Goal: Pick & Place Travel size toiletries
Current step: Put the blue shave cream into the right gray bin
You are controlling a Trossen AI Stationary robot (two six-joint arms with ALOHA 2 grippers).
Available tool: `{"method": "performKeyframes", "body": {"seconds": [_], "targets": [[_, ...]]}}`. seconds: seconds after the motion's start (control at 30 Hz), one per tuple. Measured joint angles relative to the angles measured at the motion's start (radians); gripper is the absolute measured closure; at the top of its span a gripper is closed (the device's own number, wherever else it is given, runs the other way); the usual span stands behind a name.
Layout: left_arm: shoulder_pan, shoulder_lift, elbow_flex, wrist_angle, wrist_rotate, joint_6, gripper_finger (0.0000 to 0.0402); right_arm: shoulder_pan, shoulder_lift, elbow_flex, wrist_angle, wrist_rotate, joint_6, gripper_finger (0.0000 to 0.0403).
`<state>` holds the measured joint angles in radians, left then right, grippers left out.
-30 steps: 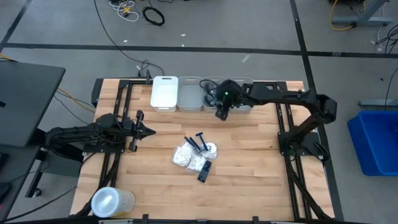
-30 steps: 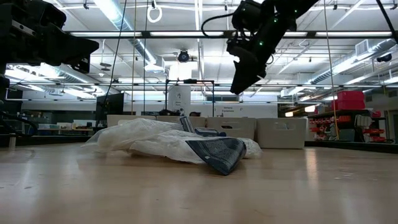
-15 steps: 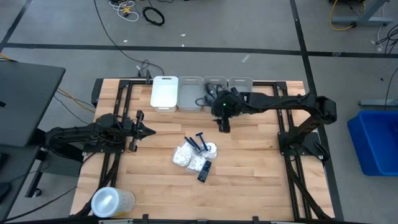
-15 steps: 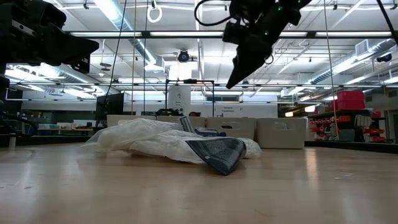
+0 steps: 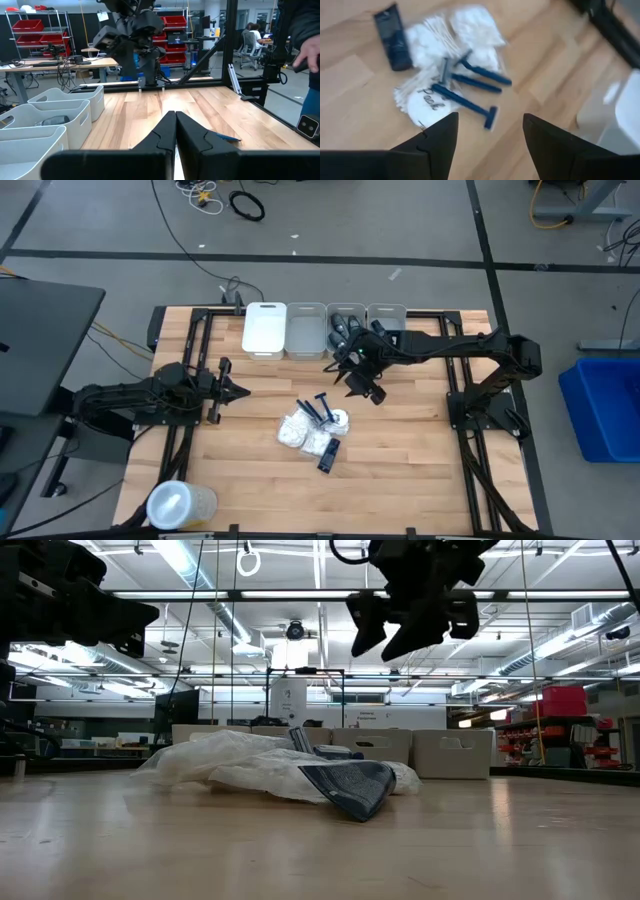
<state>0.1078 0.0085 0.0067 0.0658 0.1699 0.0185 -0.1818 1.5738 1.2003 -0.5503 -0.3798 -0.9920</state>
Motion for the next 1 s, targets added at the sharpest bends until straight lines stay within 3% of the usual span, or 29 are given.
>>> {"method": "performKeyframes", "body": {"seconds": [0.37, 0.73, 1.0], "targets": [[0.000, 0.000, 0.000, 0.000, 0.000, 0.000, 0.0386, 0.010, 0.000, 0.000, 0.101, -0.312, -0.129, 0.0159], [0.000, 0.000, 0.000, 0.000, 0.000, 0.000, 0.0385, 0.061, 0.036, -0.003, 0.117, -0.312, -0.093, 0.0171], [0.000, 0.000, 0.000, 0.000, 0.000, 0.000, 0.0386, 0.117, 0.088, -0.108, 0.243, -0.312, -0.089, 0.0162]]}}
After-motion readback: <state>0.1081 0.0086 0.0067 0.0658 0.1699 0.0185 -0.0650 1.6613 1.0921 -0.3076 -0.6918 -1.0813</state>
